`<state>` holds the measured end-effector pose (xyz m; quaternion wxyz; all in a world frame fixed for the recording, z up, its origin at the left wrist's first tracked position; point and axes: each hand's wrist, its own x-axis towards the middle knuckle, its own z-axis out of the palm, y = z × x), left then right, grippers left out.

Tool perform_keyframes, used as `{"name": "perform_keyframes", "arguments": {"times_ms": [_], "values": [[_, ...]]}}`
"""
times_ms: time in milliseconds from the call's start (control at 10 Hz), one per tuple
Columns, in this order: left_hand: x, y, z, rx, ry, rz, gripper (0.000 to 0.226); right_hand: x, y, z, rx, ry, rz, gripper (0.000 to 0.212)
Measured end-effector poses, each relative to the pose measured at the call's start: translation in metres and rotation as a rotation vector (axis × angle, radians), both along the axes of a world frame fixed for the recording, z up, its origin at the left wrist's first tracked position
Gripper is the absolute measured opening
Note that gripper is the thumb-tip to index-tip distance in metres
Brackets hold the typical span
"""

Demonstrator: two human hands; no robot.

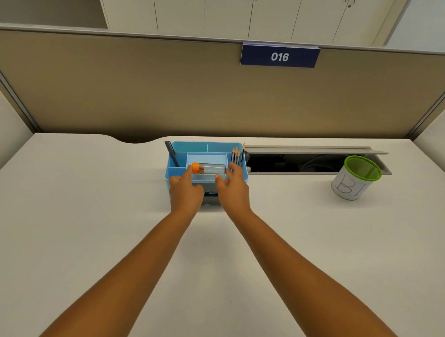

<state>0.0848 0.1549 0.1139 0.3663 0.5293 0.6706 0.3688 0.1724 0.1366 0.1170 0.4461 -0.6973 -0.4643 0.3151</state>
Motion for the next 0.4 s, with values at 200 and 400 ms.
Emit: {"name": "perform_keyframes", "arguments": {"times_ms": [200, 400], "values": [[0.000, 0.009, -0.011, -0.058, 0.153, -0.053, 0.054, 0.005, 0.017, -0.009, -0.104, -0.148, -0.028, 0.046], [-0.010, -0.013, -0.017, 0.066, 0.128, 0.020, 0.052, 0.014, -0.004, 0.001, -0.018, -0.167, 0.002, 0.044]]}}
